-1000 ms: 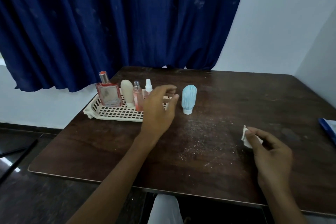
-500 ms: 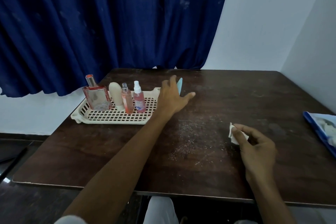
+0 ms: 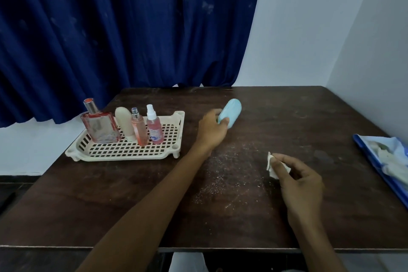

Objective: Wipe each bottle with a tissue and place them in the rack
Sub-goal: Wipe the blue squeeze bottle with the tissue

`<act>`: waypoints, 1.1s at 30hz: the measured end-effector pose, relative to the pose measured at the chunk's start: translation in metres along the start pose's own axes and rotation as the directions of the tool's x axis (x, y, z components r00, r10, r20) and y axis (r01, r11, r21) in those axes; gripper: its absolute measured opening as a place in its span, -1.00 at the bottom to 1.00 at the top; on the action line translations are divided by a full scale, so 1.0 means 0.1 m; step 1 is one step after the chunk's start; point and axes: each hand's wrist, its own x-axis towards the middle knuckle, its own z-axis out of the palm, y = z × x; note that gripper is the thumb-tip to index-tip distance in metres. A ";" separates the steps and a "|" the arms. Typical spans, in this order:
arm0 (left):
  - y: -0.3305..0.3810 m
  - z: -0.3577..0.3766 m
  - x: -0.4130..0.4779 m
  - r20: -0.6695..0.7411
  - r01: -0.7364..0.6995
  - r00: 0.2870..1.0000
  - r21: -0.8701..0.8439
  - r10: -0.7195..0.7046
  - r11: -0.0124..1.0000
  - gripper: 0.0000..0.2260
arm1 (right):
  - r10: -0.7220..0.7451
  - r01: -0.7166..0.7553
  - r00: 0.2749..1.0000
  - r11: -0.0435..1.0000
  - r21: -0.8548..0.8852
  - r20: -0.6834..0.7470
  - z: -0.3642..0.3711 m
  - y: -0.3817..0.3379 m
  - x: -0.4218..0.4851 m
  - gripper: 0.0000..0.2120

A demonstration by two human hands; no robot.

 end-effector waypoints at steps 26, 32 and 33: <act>0.01 0.20 -0.52 0.692 0.611 0.721 -0.624 -0.018 0.487 -0.57 | -0.144 0.143 0.990 0.977 -0.157 0.007 -0.02 -0.03 -0.01 -0.89; -0.03 0.21 -0.48 0.647 0.583 0.763 -0.677 -0.015 0.450 -0.36 | -0.182 0.183 0.983 0.964 -0.191 0.020 0.00 -0.05 -0.04 -0.87; -0.02 0.23 -0.48 0.628 0.569 0.778 -0.690 -0.022 0.448 -0.37 | -0.198 0.202 0.979 0.956 -0.212 0.039 0.01 -0.05 -0.04 -0.87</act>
